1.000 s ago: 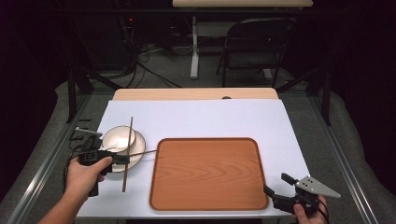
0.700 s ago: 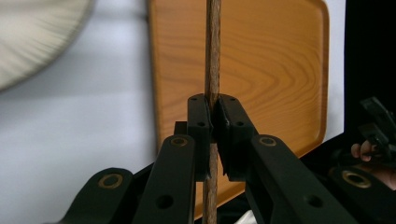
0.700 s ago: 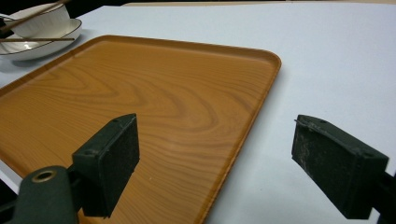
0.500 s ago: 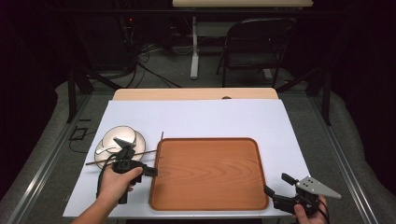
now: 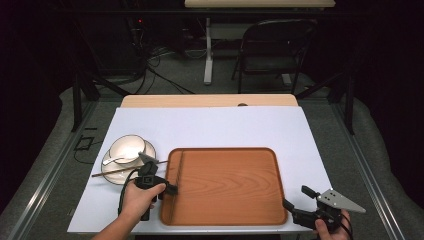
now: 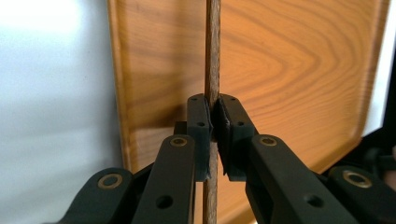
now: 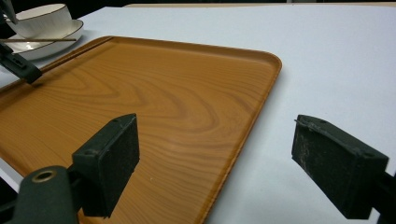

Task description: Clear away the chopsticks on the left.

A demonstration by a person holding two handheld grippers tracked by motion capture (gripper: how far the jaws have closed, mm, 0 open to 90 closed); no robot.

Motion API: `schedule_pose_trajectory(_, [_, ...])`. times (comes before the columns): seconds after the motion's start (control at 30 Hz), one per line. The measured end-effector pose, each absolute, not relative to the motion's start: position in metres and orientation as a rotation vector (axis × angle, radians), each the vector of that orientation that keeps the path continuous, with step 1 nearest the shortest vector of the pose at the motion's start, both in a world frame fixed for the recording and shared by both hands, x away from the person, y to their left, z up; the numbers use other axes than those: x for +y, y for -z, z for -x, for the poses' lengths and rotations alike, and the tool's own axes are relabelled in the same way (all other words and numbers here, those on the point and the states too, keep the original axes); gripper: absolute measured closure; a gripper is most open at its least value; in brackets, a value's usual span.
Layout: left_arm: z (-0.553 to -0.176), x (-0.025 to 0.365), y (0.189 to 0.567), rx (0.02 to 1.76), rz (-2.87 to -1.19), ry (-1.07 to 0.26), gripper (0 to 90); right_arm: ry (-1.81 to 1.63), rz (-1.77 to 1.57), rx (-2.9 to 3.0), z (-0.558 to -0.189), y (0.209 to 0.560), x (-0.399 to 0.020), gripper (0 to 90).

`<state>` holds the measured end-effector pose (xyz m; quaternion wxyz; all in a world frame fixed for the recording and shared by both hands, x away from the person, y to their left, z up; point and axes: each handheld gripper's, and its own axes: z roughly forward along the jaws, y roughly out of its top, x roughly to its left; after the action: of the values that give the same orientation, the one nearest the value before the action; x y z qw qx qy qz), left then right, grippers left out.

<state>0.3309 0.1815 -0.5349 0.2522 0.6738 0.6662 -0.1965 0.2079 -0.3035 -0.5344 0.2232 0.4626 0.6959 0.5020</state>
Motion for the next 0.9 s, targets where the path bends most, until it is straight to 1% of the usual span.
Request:
schedule_pose_trajectory(0.07, [-0.3310, 0.1804, 0.5377, 1.811, -1.823, 0.556, 83.7, -1.389, -1.283, 1.922, -0.2077, 0.5344, -0.3035, 14.7])
schedule_pose_trajectory(0.1, [-0.3305, 0.1790, 0.5399, 1.812, -1.807, 0.545, 83.7, -1.388, -1.279, 1.923, -0.2079, 0.5344, -0.3039, 14.7])
schedule_pose_trajectory(0.23, [-0.3324, 0.1769, 0.5418, 1.820, -1.828, 0.559, 83.6, -1.389, -1.278, 1.923, -0.2079, 0.5344, -0.3039, 14.7])
schedule_pose_trajectory(0.37, [-0.3320, 0.1744, 0.5416, 1.815, -1.822, 0.524, 82.6, -1.390, -1.278, 1.922, -0.2078, 0.5344, -0.3040, 14.7])
schedule_pose_trajectory(0.47, [-0.3318, 0.1748, 0.5405, 1.811, -1.832, 0.537, 80.2, -1.392, -1.282, 1.921, -0.2078, 0.5344, -0.3041, 14.7])
schedule_pose_trajectory(0.77, [-0.3306, 0.1748, 0.5412, 1.805, -1.832, 0.526, 80.7, -1.390, -1.280, 1.924, -0.2081, 0.5344, -0.3041, 14.7])
schedule_pose_trajectory(0.9, [-0.3302, 0.1742, 0.5385, 1.797, -1.840, 0.524, 79.1, -1.390, -1.278, 1.924, -0.2082, 0.5345, -0.3042, 14.7])
